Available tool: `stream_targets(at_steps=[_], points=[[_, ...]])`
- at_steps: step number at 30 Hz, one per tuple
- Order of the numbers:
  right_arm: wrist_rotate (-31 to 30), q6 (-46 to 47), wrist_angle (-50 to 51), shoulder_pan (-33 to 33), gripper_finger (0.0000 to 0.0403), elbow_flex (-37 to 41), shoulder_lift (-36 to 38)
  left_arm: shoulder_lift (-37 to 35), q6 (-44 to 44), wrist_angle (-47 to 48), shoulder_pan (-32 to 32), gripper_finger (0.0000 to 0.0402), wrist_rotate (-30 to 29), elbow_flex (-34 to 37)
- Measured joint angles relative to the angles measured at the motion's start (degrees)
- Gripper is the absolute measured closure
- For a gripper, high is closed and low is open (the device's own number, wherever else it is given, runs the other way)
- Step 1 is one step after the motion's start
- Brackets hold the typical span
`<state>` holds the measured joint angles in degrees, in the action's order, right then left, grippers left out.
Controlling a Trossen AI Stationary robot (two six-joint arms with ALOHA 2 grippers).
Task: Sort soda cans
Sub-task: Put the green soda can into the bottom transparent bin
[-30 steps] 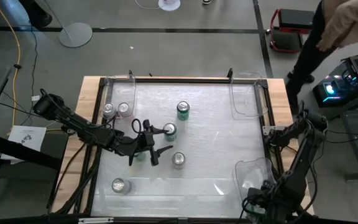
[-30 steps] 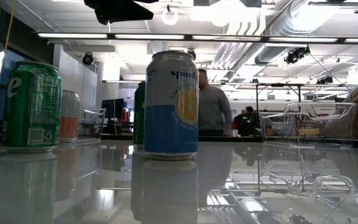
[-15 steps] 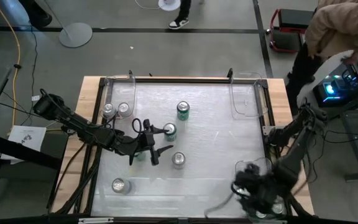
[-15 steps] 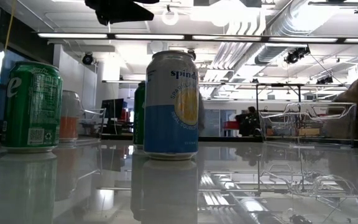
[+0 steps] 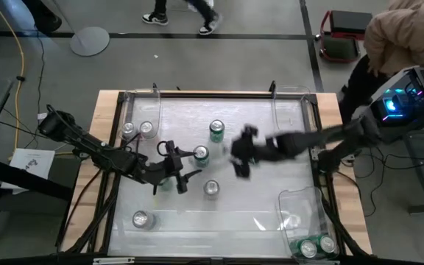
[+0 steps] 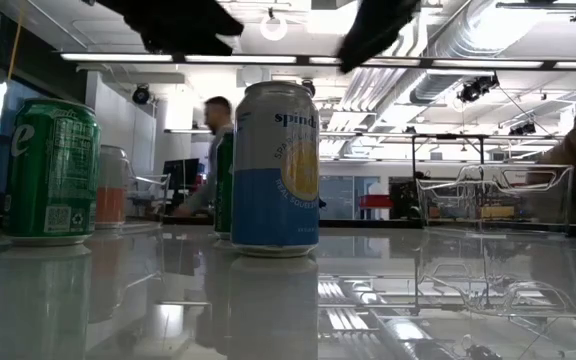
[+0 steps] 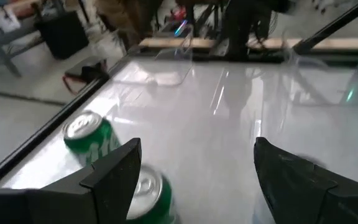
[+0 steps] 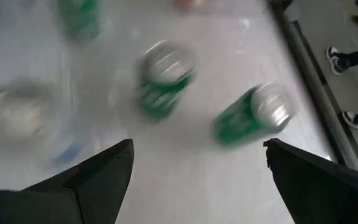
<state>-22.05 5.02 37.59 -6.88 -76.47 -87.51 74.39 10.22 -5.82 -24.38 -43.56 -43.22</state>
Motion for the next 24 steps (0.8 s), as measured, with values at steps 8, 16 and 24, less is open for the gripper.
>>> stream_targets(at_steps=[8, 16, 24], points=[[18.71, -6.93, -17.25, 18.18, 0.005, 0.0, -7.02, 0.0, 6.56, 7.34, -0.13, 0.0115, -0.34, 0.01], [19.69, -8.09, -20.83, 21.23, 0.005, 0.04, -15.28, 0.0, 6.71, 7.72, -0.15, 0.0115, -0.49, 0.01], [17.76, -7.81, -18.59, 23.06, 0.005, 0.09, -17.2, 0.0, 6.74, 7.74, -0.15, 0.0115, -0.5, 0.01]])
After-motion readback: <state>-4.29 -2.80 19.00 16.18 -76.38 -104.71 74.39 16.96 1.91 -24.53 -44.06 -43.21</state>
